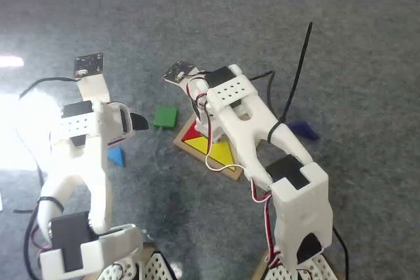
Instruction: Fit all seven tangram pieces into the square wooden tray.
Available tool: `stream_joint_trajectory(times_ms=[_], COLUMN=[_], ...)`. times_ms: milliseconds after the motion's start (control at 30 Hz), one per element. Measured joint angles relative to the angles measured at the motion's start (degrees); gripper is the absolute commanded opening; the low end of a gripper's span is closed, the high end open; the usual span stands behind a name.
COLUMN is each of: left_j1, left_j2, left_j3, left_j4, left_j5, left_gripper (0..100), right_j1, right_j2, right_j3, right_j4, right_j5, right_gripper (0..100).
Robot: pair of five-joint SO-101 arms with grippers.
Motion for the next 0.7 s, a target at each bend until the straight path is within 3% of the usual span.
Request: stream_joint_trajectory(times_ms=[700], left_j1=[0.0], left_j2=[0.0], left_j3=[0.0], left_j4=[0.0], left_j5=[0.0], left_gripper=[32], right_j1=[1.7], right_j2=[0.2], right_j3=[0.4], right_j4=[-0.6], right_j5=[-0.4], right_gripper=[36.5])
